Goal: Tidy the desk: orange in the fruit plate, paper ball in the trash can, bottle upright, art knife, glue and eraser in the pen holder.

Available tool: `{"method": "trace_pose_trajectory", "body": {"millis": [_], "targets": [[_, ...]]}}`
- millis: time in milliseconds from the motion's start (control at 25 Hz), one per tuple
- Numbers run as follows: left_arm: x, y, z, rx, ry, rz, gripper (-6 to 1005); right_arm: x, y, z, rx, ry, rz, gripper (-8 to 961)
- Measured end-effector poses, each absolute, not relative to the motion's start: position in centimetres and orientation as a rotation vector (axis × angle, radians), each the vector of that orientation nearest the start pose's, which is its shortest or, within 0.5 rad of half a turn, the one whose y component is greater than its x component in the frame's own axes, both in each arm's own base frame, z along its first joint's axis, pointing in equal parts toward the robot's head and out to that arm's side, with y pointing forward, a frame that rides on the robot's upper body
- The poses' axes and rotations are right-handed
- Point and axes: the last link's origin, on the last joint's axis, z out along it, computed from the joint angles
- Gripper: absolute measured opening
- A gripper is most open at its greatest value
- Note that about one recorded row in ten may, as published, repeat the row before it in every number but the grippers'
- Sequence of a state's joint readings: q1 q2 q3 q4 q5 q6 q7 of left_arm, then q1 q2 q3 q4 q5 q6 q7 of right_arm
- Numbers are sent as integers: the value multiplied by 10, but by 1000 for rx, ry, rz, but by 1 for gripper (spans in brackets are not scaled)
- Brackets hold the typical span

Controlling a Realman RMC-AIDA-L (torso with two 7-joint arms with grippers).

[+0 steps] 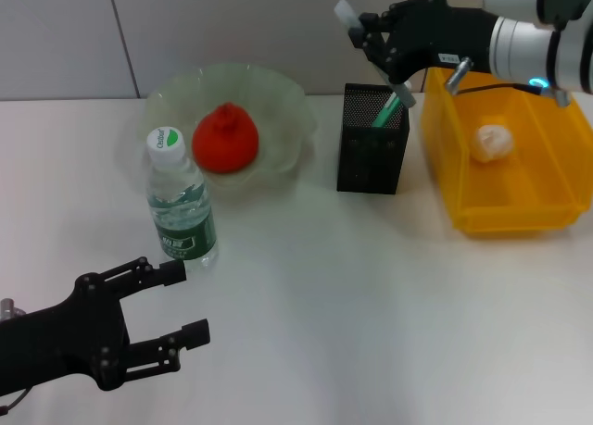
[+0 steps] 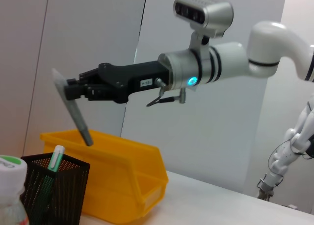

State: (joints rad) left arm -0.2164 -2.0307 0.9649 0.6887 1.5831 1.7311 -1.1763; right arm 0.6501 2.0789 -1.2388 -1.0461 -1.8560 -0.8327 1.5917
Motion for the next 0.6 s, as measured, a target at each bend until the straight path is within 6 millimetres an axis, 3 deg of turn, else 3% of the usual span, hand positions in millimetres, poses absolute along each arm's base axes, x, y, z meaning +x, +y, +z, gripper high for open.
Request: {"method": "trace_pose_trajectory", "body": {"millis": [320, 600], "targets": [[-291, 246, 17, -2660, -495, -998, 806, 147, 454, 6, -2361, 148, 464, 137], [-291, 246, 17, -2658, -498, -996, 805, 153, 453, 0, -2371, 178, 458, 153]]}}
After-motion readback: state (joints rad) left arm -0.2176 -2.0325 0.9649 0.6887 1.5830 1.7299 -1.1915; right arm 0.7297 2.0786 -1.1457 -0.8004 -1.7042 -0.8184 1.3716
